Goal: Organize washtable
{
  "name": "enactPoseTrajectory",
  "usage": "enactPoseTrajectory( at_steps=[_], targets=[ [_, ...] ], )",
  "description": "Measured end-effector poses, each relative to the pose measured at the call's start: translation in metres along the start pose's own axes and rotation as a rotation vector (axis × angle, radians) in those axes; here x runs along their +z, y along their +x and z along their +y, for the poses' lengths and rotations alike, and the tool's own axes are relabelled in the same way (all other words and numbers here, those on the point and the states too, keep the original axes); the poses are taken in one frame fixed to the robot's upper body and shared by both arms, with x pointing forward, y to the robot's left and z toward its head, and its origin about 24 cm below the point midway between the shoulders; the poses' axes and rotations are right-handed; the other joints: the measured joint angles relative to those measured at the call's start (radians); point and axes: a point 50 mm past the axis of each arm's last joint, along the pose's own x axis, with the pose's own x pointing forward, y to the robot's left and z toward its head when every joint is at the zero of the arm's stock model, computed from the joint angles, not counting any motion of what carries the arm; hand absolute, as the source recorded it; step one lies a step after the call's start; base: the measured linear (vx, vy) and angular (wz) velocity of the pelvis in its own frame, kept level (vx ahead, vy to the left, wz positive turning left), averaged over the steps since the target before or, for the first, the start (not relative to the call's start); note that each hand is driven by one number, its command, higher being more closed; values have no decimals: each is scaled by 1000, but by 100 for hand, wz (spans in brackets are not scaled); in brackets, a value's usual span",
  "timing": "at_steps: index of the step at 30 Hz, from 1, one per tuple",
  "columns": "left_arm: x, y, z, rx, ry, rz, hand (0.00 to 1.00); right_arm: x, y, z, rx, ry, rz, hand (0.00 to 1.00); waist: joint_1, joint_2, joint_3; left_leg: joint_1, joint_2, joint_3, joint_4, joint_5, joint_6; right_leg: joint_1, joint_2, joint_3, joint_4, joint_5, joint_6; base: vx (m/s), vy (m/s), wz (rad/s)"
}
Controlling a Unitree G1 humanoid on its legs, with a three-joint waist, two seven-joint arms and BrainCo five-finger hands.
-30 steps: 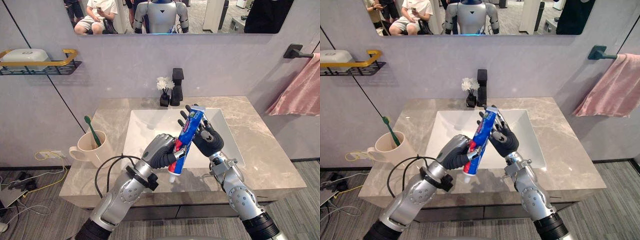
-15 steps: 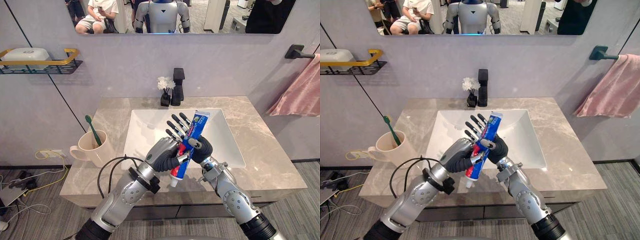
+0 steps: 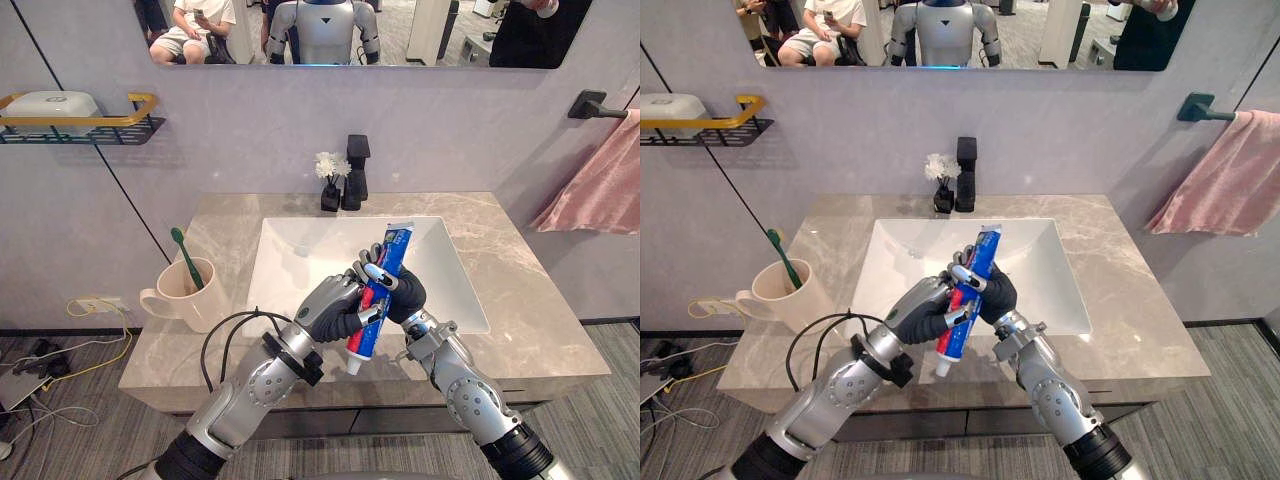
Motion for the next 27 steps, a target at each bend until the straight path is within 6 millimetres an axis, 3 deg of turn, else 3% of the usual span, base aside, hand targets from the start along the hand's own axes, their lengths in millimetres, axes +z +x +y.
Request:
enactPoseTrajectory(
  at_steps=[3,4,16,22,27],
  targets=[
    [0,0,-1,2,-4,1,100,2,0,-1,-4,-7,-7,100,0,0,0,9,1,1,-23,13,-1,-3,2,-1,-1,1,-1,0,0,0],
    [-1,0,-1,3,-5,1,0,2,0,-1,-5,-11,-8,100,1,0,0,10,1,2,-27,16,-2,-4,3,-1,-1,1,-1,0,0,0],
    [-6,-9,5,94,-31,49,0,8,9,6,23,-26,-56,100,1,2,-3,21,3,-1,-56,38,-7,-8,10,-1,0,2,-2,0,1,1],
    [1,-20,45,303,43,45,0,26,14,18,60,-30,-173,100,7,3,-3,26,3,-7,-60,39,-7,3,8,-18,-1,1,-3,-18,8,7],
    [10,-39,80,507,100,38,0,36,12,15,45,-49,-222,100,25,6,-5,27,2,-11,-64,42,-6,7,6,-29,-1,-5,-10,-7,10,5]
  ],
)
